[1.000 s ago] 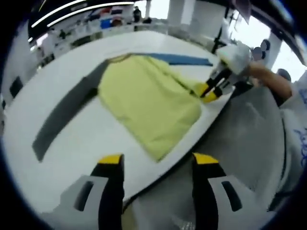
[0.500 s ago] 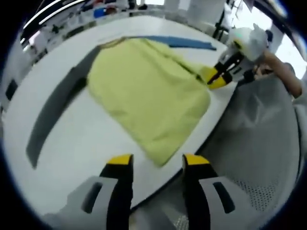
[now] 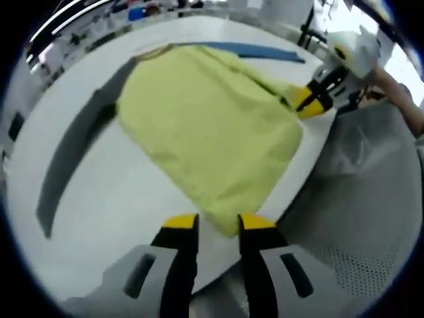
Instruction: Fold the garment on the visible template until the final outline fits inside the template.
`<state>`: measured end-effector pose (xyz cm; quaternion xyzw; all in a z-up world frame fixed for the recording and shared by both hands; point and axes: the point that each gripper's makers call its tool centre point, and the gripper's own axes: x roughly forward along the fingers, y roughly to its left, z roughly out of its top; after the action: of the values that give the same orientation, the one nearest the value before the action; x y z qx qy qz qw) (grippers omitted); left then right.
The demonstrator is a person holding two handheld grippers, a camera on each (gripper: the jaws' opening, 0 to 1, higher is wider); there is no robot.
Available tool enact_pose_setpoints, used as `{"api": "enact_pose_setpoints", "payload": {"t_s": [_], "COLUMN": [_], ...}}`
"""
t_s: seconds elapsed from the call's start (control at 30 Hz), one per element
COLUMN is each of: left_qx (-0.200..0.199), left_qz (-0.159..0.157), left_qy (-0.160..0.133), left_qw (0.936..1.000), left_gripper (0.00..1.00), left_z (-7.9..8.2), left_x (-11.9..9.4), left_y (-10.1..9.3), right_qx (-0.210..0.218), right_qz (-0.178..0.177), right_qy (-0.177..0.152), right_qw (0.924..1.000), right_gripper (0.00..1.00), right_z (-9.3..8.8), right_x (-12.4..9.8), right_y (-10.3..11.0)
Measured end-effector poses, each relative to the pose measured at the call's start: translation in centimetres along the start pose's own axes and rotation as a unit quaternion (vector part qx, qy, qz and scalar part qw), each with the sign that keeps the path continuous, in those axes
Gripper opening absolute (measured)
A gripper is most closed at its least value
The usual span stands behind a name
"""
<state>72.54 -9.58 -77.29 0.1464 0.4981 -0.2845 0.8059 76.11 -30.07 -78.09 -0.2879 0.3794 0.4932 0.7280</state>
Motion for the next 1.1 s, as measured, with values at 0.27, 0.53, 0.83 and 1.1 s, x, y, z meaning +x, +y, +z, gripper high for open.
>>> {"api": "enact_pose_setpoints", "payload": {"t_s": [0.27,0.53,0.83,1.1], "left_qx": [0.003,0.006,0.003,0.002], "left_qz": [-0.001,-0.003,-0.018,-0.013], "left_qy": [0.007,0.022,0.036,0.015], "left_qw": [1.0,0.9997,0.9992,0.9998], "left_gripper": [0.17,0.14,0.0,0.0], "left_z": [-0.4,-0.4,-0.4,-0.4], "left_x": [0.5,0.6,0.8,0.7], "left_y": [0.0,-0.2,-1.3,-1.4], "right_qx": [0.006,0.008,0.006,0.001], "right_qz": [0.002,0.001,0.0,-0.011], "right_qy": [-0.003,-0.002,-0.001,0.017], "right_qw": [1.0,1.0,1.0,0.9998], "right_gripper": [0.06,0.06,0.05,0.04], "right_z": [0.0,0.0,0.0,0.3], "right_x": [0.0,0.0,0.0,0.2], "right_y": [0.0,0.0,-0.1,-0.2]}}
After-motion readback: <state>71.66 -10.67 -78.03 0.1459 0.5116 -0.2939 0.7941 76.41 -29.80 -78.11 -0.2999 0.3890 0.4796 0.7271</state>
